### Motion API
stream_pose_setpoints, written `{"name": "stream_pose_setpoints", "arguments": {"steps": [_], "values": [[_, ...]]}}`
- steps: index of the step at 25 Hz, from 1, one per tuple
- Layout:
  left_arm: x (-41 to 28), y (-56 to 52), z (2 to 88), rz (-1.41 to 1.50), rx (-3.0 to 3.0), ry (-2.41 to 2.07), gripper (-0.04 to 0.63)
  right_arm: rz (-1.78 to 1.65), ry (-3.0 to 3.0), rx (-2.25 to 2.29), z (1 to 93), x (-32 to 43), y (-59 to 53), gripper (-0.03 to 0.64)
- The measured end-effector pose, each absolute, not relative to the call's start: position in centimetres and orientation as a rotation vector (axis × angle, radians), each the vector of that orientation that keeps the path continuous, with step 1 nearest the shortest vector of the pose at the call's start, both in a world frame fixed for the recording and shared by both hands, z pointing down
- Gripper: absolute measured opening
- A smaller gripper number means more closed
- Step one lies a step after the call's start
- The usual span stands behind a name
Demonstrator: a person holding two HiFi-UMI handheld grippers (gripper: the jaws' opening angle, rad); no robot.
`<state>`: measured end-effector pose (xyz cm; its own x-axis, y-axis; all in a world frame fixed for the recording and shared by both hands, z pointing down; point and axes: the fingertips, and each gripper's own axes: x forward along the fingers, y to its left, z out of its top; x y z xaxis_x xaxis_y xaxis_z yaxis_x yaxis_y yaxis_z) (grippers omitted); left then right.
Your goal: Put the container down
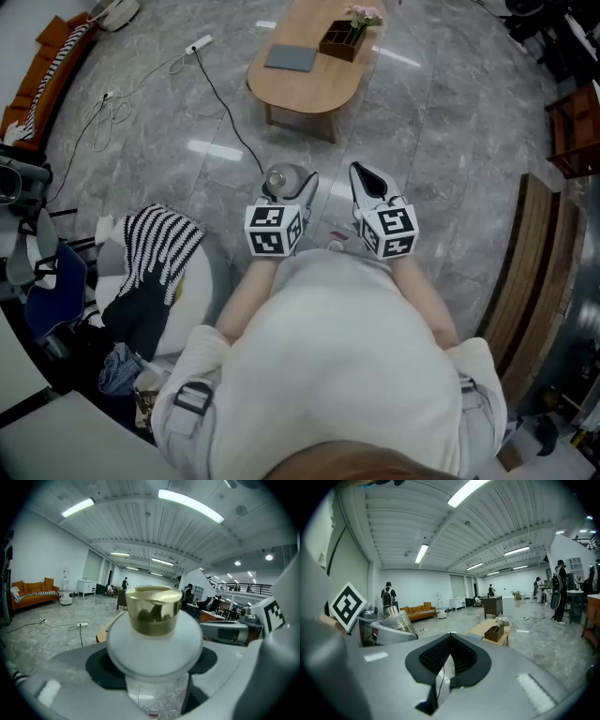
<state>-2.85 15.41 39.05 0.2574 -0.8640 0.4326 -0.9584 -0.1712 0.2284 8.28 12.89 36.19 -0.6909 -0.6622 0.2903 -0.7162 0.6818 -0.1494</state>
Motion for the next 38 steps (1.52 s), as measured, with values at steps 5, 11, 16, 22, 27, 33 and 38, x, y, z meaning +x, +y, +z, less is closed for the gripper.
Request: {"name": "stream_pose_setpoints", "arguments": {"steps": [5,11,16,22,27,33,38], "values": [[-3.0,15.6,38.7,0.262,2.073,-1.685,0.347,0.351,-2.693,1.099,36.1,8.7,12.9,0.000],[-3.0,15.9,38.5,0.260,2.058,-1.725,0.347,0.324,-2.707,1.072,35.8,9.4,13.0,0.000],[-2.6,16.0,38.8,0.242,2.032,-1.736,0.347,0.338,-2.725,1.031,36.1,9.4,13.4,0.000],[-2.8,15.9,39.0,0.238,2.016,-1.731,0.347,0.381,-2.734,0.999,36.5,8.5,13.7,0.002],[-3.4,14.2,39.6,0.227,2.004,-1.724,0.347,0.392,-2.715,0.992,37.3,8.1,12.1,0.002],[-4.4,10.6,40.1,0.225,2.007,-1.704,0.347,0.392,-2.691,1.026,37.5,7.4,8.1,0.002],[-6.4,6.0,40.6,0.222,1.999,-1.698,0.347,0.398,-2.671,1.038,38.2,5.7,3.4,0.002]]}}
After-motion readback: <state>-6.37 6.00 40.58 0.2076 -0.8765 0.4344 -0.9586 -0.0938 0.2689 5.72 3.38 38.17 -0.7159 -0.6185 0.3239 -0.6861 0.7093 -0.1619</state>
